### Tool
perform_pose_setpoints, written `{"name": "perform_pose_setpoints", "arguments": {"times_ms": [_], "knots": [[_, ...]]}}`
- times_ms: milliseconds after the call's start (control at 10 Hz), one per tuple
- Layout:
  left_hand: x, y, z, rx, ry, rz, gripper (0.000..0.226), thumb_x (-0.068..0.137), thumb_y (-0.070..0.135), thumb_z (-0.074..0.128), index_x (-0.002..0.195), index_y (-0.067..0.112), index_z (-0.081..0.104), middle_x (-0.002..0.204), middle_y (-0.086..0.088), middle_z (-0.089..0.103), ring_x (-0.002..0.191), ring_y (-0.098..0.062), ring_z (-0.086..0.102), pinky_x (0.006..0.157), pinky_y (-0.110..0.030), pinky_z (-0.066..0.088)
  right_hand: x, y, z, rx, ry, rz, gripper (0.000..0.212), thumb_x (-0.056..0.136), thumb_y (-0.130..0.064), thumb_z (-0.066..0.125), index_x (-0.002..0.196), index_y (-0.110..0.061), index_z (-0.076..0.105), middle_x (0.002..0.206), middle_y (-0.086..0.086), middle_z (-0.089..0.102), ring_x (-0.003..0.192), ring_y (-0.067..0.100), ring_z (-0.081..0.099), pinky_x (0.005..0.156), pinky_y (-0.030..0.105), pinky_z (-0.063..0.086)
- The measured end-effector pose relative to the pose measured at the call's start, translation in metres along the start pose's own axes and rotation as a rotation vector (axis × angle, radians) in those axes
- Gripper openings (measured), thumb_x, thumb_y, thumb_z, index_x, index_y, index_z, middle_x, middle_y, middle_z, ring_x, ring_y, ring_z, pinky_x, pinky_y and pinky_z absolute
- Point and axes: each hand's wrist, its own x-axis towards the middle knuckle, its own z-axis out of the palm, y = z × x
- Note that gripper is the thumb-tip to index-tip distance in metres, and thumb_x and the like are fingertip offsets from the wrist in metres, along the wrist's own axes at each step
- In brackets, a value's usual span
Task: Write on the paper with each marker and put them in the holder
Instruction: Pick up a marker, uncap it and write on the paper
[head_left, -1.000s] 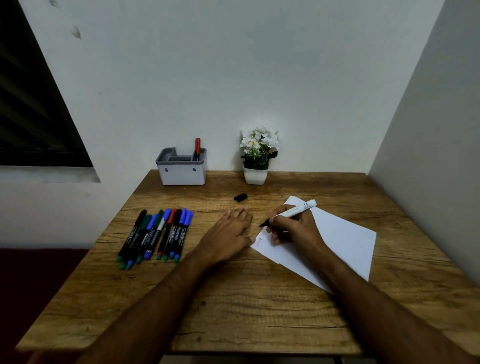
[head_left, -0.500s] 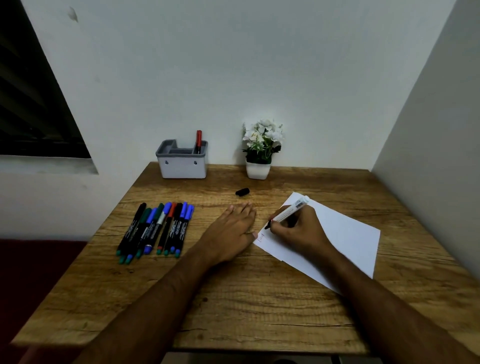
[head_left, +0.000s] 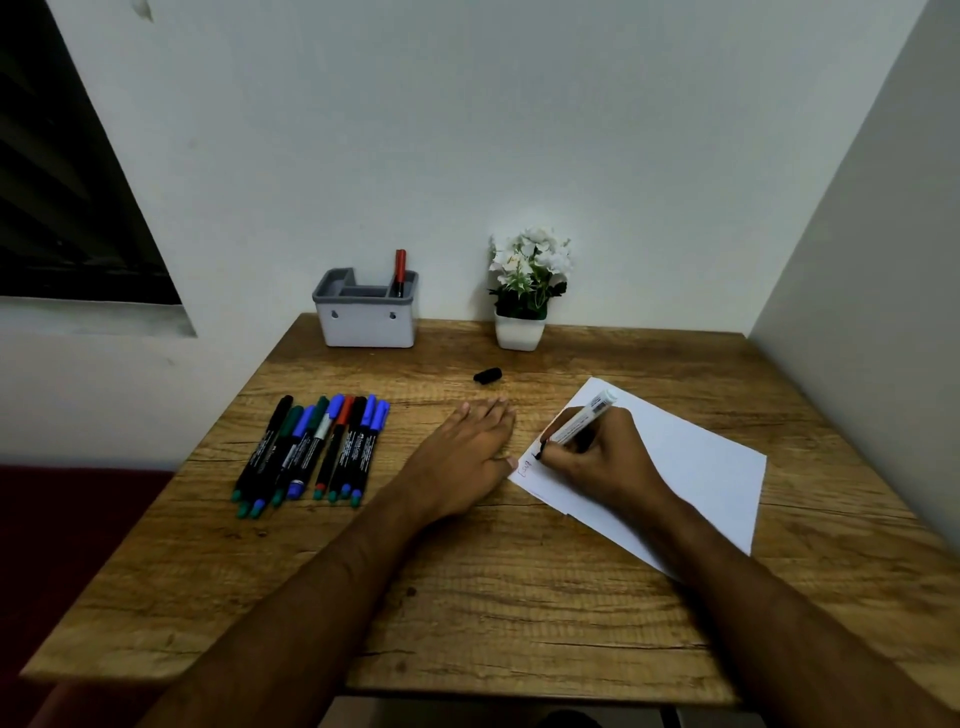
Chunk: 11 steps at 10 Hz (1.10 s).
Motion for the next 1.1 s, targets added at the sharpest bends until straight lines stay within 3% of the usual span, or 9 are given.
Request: {"name": "perform_pose_setpoints", "arguments": {"times_ms": [700,1000,1100], "knots": [[-0.0004,0.0015,-0.0026,0.0,-0.001,-0.003,0.064,0.104,0.04,0.033,0.158,0.017,0.007,0.166,0.0,-0.002,0.151,-0.009,-0.007,0.12,-0.027,-0.01,0.0071,0.0055,0.0024,-0.066,0.058,0.065,0.013,0.083,-0.015,0.075,0.094,-0.012,0.082,0.089,-0.005,0.078,0.081,0.005,0.073,0.072,0.026,0.063],[-0.0012,0.0006,-0.0016,0.001,-0.01,-0.001,0.064,0.104,0.041,0.032,0.158,0.017,0.006,0.166,0.0,-0.002,0.151,-0.009,-0.007,0.122,-0.029,-0.008,0.0085,0.0071,0.0034,-0.09,0.089,0.094,0.012,0.083,-0.016,0.076,0.094,-0.013,0.081,0.088,-0.004,0.077,0.078,0.007,0.073,0.07,0.028,0.063],[-0.0014,0.0006,-0.0019,-0.011,0.0,0.0,0.064,0.104,0.039,0.034,0.158,0.017,0.008,0.166,0.0,-0.003,0.151,-0.009,-0.008,0.122,-0.029,-0.009,0.0089,0.0069,0.0032,-0.1,0.103,0.087,0.008,0.083,-0.016,0.074,0.088,-0.016,0.081,0.081,-0.006,0.077,0.075,0.008,0.073,0.068,0.035,0.062]]}}
